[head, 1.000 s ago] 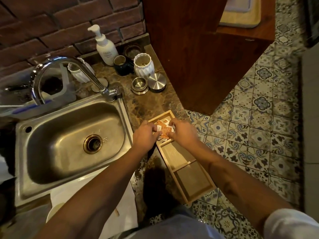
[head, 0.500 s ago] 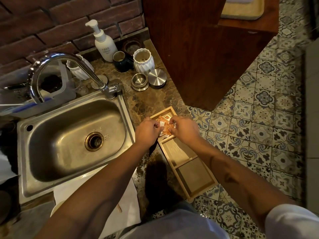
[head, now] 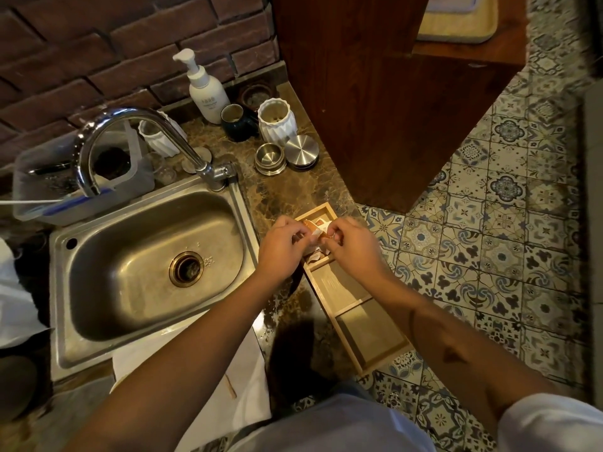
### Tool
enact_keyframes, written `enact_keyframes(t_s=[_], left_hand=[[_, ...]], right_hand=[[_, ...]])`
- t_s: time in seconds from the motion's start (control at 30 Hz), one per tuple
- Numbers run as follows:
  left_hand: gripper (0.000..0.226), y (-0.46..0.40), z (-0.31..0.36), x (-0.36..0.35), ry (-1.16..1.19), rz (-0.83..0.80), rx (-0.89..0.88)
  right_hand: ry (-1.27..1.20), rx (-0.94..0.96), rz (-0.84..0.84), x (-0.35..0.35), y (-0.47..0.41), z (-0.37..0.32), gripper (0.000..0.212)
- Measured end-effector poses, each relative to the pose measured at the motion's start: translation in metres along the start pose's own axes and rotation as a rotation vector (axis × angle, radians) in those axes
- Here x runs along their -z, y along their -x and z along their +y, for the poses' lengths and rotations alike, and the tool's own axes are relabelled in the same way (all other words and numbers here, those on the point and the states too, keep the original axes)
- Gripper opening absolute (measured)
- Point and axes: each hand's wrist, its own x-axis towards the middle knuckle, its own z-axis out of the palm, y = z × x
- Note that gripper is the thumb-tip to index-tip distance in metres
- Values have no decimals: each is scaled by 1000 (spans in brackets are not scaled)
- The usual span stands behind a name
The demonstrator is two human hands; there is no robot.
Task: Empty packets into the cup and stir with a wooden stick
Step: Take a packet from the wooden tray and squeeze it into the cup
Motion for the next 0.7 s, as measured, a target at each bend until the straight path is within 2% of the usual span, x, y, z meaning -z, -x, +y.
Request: enact_keyframes(t_s=[0.17, 0.27, 0.33, 0.4, 0.5, 0.7], left_hand=[[16, 21, 12, 36, 35, 23, -147], [14, 38, 16, 65, 82, 48, -171], [12, 52, 20, 88, 130, 90, -162], [6, 71, 23, 110, 183, 157, -135], [5, 102, 20, 136, 219, 275, -73], [12, 162, -9, 153, 356, 424, 183]], right_hand=[[-153, 44, 18, 2, 13, -27, 23], [-326, 116, 13, 9, 19, -52, 37], [-449, 77, -37, 17, 24, -71, 36], [-601, -4, -144, 23, 30, -88, 28], [-728, 32, -272, 27, 42, -113, 13], [-818, 19, -304, 34, 79, -158, 12]])
